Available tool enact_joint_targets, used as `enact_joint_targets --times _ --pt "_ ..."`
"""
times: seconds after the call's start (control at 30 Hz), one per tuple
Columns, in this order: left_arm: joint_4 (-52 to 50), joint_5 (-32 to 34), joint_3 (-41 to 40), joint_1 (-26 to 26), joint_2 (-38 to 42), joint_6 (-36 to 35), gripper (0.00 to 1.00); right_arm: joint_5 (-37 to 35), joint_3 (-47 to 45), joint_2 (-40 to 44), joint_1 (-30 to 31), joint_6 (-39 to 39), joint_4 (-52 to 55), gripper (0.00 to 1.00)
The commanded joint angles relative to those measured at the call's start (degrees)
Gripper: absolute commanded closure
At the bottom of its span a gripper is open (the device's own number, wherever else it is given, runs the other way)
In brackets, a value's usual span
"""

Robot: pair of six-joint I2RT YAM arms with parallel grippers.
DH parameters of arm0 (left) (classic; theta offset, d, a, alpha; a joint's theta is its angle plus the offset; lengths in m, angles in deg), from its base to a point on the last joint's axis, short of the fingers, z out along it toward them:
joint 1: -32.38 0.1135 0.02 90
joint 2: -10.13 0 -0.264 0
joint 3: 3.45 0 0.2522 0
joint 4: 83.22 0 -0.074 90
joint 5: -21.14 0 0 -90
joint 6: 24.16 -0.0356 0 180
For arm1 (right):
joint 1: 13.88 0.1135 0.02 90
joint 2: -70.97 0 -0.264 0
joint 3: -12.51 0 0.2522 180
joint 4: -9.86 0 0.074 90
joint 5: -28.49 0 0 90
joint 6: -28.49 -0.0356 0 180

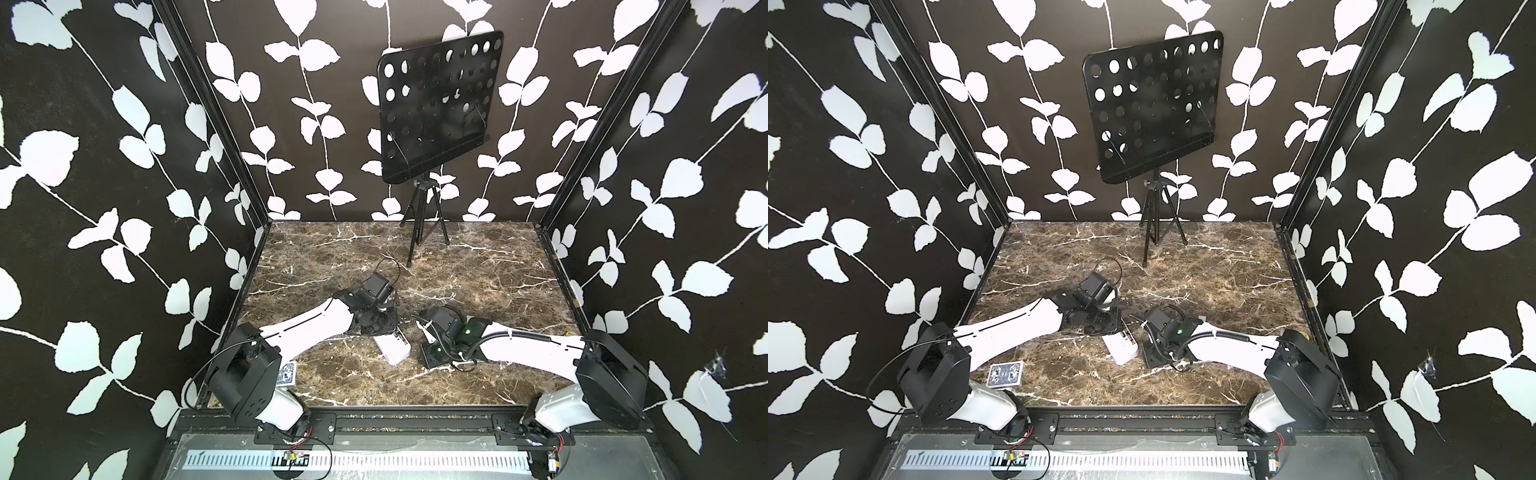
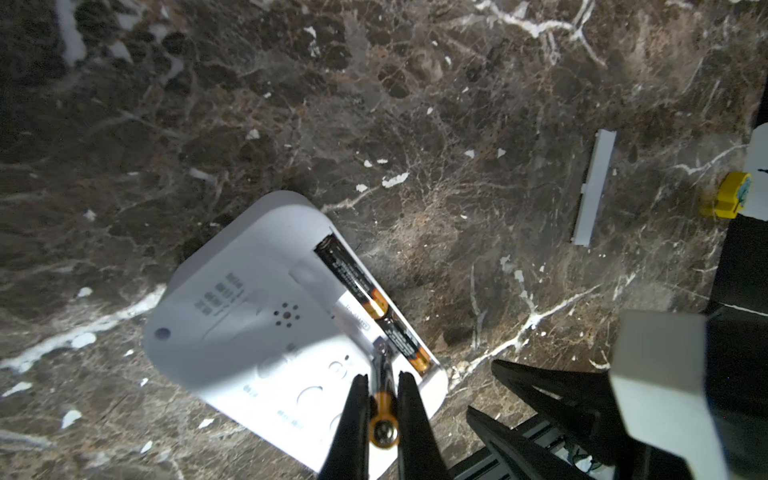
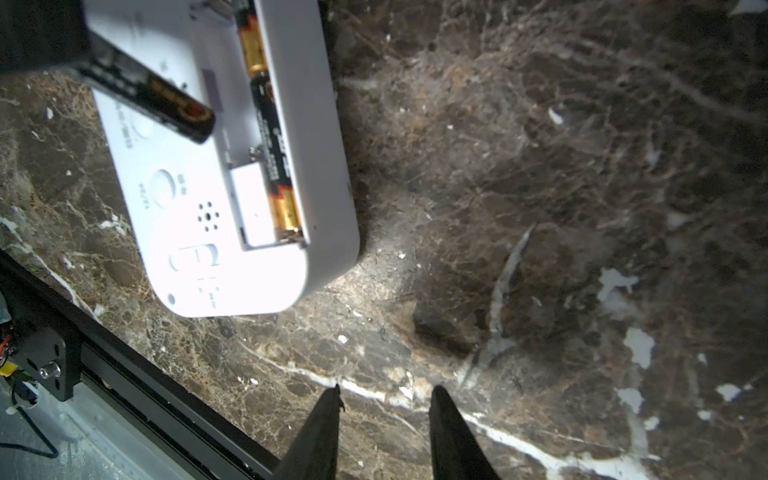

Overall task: Insert the battery into the alarm
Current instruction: Install the battery in the alarm.

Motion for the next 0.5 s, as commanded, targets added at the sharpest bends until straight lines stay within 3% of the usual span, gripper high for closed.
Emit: enact_joint_targets --times 0.0,0.47 --pt "-1.7 1.3 1.0 0.1 -0.6 -1.0 1.0 -0.6 1.4 -0.8 0.6 0.7 -0.5 0.65" --pt "-0.3 0.6 1.4 0.1 -4.5 -0.4 1.0 -0.7 2.0 -2.3 0.6 1.2 -0.6 0.63"
